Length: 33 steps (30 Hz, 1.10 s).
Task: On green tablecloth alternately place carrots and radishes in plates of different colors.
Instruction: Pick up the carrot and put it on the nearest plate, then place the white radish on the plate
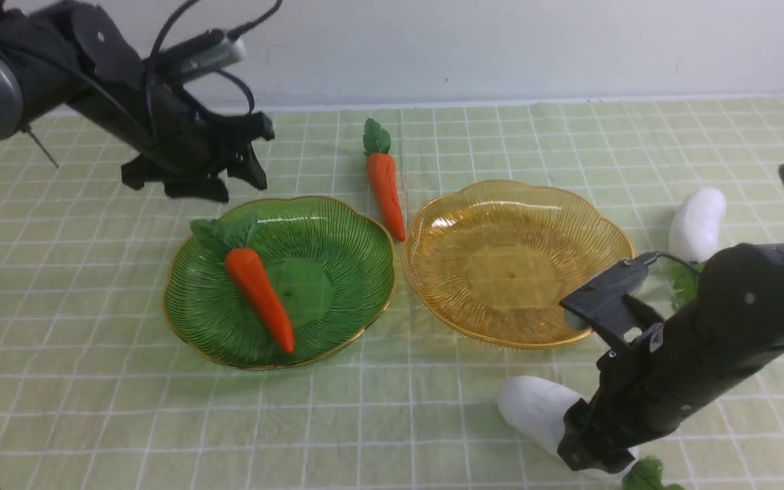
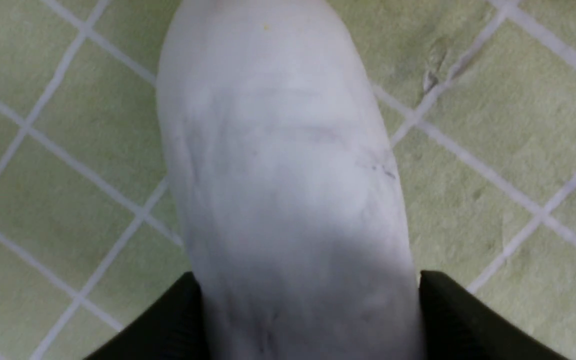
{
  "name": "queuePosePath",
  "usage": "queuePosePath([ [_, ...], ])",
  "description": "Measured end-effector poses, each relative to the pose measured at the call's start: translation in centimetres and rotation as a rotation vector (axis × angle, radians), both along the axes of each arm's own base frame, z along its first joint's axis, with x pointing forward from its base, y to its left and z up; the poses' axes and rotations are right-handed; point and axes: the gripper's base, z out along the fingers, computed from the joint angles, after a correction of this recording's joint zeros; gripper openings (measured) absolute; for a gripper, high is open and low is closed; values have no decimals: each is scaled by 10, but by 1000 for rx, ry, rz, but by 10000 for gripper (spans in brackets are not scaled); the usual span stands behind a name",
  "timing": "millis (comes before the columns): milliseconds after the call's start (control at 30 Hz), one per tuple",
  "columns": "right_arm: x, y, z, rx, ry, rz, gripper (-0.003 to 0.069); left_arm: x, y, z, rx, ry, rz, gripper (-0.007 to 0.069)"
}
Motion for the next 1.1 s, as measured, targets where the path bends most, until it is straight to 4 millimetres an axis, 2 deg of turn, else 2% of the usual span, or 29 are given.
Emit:
queuePosePath([
  [33, -1, 0, 0, -2, 7, -1, 475, 0, -1, 0, 1, 1, -5, 143],
  [67, -5, -1, 10, -5, 35, -8, 475, 2, -13, 20, 7, -66, -50, 56],
  [133, -11, -3, 30, 5, 52, -26, 475, 5, -26, 43, 2, -141, -88, 15],
  [167, -11, -3, 33, 9, 50, -32, 475, 5, -28, 42, 3, -139, -93, 13],
  [200, -16, -4, 59, 39, 14, -54, 475, 12, -44, 54, -5, -194, -131, -3],
  [233, -16, -4, 65, 47, 2, -59, 475, 13, -46, 55, -6, -197, -135, -5],
  [333, -6, -5, 111, 131, -166, -111, 475, 37, -66, 39, -23, -237, -153, -1],
  [433, 35, -15, 136, 192, -287, -242, 475, 62, -84, -1, -25, -238, -156, 51],
  [600, 81, -25, 126, 190, -269, -365, 475, 84, -100, -54, -26, -228, -149, 195],
  [767, 115, -19, 98, 155, -200, -376, 475, 97, -105, -100, -20, -205, -134, 390],
  [933, 130, -16, 71, 134, -159, -383, 475, 101, -106, -120, -9, -195, -130, 507],
  [1100, 136, -15, 59, 132, -161, -391, 476, 104, -107, -126, 10, -232, -145, 531],
])
